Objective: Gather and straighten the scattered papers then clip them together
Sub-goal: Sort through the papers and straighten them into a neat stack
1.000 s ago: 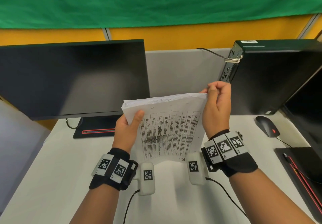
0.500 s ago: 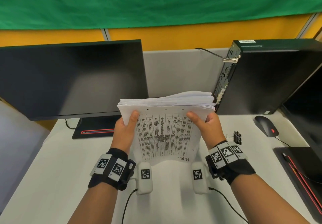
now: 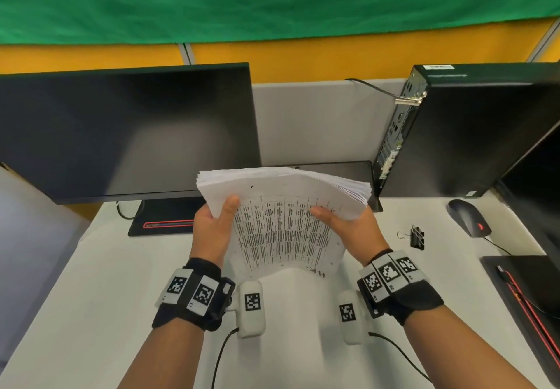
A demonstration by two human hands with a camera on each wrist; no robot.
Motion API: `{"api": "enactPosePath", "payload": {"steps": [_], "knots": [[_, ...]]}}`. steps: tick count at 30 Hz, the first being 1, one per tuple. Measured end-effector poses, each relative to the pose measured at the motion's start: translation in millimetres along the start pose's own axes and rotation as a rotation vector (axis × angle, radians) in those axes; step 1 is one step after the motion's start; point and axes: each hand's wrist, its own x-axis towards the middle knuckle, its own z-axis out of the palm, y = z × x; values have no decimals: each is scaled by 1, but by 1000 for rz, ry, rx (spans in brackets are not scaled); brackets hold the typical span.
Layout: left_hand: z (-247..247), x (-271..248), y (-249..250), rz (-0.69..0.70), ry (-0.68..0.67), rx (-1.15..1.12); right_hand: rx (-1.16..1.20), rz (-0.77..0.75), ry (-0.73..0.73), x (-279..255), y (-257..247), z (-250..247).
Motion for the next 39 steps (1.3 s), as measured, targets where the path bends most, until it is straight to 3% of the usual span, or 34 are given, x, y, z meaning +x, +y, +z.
{"api": "enactPosePath", "payload": {"steps": [3,6,12,14,17,20,26,29,32,36,39], "knots": [[-1,2,1,-9,-35,31,-67,48,-51,4,-1,-2],[1,2,5,-13,-36,61,-45,78,-9,4,-4,1],[3,1,25,85,-7,-33,-15,-5,-4,-1,-23,-1],[0,1,20,50,17,-29,-12,71,-69,-1,-12,-5],[-4,-1,7,-23,54,-27,-207,270,-227,-2,30,-8],[-6,-1,5,-41,53,-28,-290,398,-241,-8,70,-8],[-4,-3,15,16,-17,-47,-446,505,-259,-19,118,-8],[-6,-4,15,14,-23,-62,-456,497,-280,-19,118,-8],[-9,-1,15,23,-62,-51,-296,437,-252,-17,86,-13],[-6,0,8,17,-92,-22,-103,257,-139,-8,36,-12],[-3,-5,1,-5,-82,-8,-35,196,-34,-6,30,-4]]}}
